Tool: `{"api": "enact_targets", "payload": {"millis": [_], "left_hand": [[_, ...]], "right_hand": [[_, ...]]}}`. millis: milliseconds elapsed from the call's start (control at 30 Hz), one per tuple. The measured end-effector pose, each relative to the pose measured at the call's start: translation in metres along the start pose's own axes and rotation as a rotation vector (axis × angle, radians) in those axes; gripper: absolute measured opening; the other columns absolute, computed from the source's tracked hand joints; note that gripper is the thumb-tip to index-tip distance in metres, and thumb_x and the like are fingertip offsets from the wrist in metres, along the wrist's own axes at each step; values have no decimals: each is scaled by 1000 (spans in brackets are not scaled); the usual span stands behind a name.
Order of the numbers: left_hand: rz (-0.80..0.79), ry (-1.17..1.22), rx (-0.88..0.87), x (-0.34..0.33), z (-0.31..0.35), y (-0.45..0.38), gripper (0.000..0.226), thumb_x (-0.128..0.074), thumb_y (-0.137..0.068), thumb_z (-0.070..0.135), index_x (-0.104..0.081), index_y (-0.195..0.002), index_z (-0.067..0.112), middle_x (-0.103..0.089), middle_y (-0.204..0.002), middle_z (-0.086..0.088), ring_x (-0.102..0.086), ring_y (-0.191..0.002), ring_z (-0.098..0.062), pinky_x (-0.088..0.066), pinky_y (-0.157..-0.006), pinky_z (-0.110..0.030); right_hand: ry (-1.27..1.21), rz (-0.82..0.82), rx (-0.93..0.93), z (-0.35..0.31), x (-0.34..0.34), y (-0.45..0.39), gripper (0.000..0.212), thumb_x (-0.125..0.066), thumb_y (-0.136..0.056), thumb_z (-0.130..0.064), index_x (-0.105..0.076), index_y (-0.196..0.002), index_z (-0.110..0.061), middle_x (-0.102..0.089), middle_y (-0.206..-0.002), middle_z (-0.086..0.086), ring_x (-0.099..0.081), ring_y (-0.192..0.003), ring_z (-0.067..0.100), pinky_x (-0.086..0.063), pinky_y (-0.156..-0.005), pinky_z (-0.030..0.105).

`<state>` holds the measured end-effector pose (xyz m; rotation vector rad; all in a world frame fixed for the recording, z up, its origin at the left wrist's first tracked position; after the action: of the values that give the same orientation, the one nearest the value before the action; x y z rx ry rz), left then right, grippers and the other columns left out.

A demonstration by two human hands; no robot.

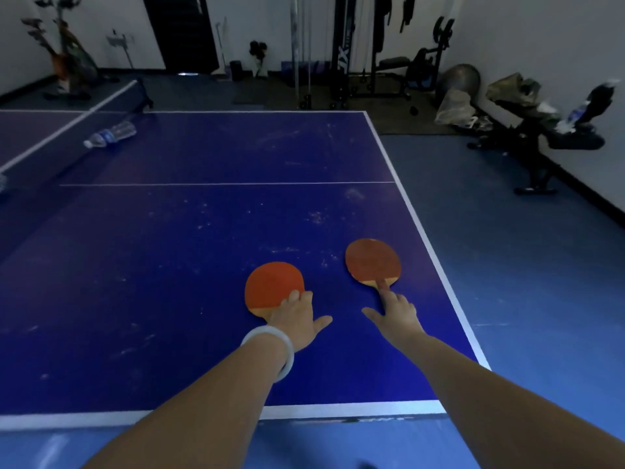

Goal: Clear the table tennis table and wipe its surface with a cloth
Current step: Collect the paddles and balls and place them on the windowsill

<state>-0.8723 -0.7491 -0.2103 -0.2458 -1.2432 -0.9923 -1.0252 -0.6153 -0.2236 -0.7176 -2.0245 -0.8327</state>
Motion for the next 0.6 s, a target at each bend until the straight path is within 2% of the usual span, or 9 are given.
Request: {"api": "enact_targets", "payload": {"millis": [133, 233, 433, 600], "left_hand": [[32, 21, 58, -20, 14, -33, 75, -37, -97, 59, -14, -155, 17, -22, -156, -5, -29, -140, -25, -34, -110, -38], [34, 25, 90, -41, 23, -60, 78, -34, -97, 60, -9, -156, 17, -14, -160, -6, -15, -147, -23, -24, -117, -40], [-65, -92, 158, -92, 17, -95, 81, -27, -95, 66, 7, -155, 22, 10, -163, -5, 8, -150, -25, -8, -121, -42], [-116, -100, 226, -117, -2, -102, 85, -25, -93, 71, 15, -154, 27, 25, -160, -3, 19, -148, -25, 2, -121, -45]], "right_hand": [[39, -10, 32, 25, -8, -38, 74, -51, -95, -53, -17, -154, -24, -40, -146, 8, -38, -132, 30, -36, -108, 43], [-11, 14, -22, 48, -12, -65, 74, -55, -92, -53, -25, -150, -19, -38, -146, 9, -38, -131, 31, -36, -107, 43], [22, 42, -90, 78, -28, -102, 72, -60, -89, -54, -37, -142, -11, -41, -137, 12, -40, -123, 29, -36, -104, 37], [-106, 35, -70, 70, -36, -118, 57, -70, -87, -35, -43, -128, -6, -46, -128, 11, -44, -121, 27, -43, -103, 40]]}}
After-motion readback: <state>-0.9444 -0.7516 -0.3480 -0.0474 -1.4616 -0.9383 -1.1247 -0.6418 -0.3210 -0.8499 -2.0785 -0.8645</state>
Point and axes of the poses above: each hand's wrist, its own y-axis away from the middle knuckle, its own x-axis out of the back of the hand, z = x × y, the point moved 6 cm from there along -y, towards the middle knuckle
